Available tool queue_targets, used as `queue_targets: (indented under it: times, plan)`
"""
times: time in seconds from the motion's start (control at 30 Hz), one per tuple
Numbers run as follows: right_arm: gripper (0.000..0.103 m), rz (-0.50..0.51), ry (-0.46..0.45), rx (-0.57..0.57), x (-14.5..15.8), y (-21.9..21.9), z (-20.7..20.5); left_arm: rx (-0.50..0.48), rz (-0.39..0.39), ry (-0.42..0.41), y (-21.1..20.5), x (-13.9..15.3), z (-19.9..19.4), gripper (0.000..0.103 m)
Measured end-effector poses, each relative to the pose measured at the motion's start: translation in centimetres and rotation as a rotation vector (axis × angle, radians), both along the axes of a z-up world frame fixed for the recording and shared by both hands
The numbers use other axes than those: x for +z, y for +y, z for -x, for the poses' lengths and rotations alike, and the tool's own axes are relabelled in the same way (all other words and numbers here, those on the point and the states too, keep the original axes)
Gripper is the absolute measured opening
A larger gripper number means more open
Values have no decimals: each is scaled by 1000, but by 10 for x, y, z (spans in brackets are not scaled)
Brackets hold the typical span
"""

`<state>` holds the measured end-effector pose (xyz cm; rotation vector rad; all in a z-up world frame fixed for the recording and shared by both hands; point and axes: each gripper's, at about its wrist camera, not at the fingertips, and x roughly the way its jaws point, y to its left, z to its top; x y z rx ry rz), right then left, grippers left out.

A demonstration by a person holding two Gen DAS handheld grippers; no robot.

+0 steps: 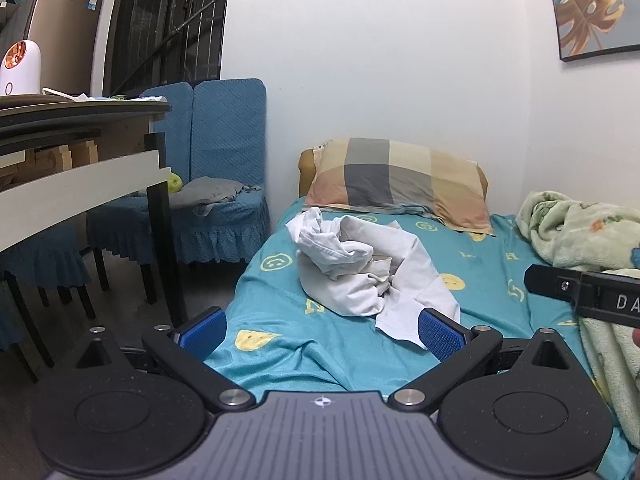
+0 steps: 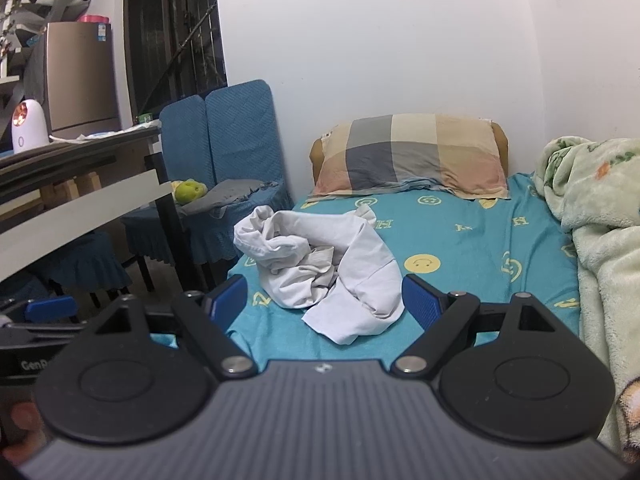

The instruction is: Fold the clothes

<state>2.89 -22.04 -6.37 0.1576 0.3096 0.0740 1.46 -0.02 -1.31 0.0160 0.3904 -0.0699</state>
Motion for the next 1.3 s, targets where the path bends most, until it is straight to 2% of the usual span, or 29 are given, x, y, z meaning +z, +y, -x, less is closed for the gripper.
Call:
queue_targets:
  times: [0.3, 0.5, 0.6, 0.83, 0.97, 1.0, 1.17, 1.27, 1.3]
  plan:
    - [86, -34, -2, 9, 0, -4, 1, 12, -11, -3, -1, 0, -2, 103]
    - [86, -182, -10, 14, -3, -16, -4, 25, -11, -12, 0, 2, -3, 103]
    - [86, -162, -5, 17, 0, -16, -19, 42, -3, -13, 3, 4, -7, 103]
    - [86, -144, 73, 73, -2, -11, -102, 82, 43, 5, 18, 2, -26, 103]
    - [85, -204, 146, 53, -23, -8, -171, 88, 50, 11, 25, -6, -42, 103]
    - [79, -231, 166, 45, -30, -8, -188, 89, 62, 8, 29, -8, -46, 103]
    - [68, -329, 234, -8, -64, -1, -265, 109, 99, 10, 51, -21, -75, 103]
    - [66, -373, 287, -60, -88, 0, -302, 118, 109, 48, 60, -36, -97, 103]
    - [54, -363, 310, -81, -96, 1, -314, 119, 116, 64, 63, -43, -104, 103]
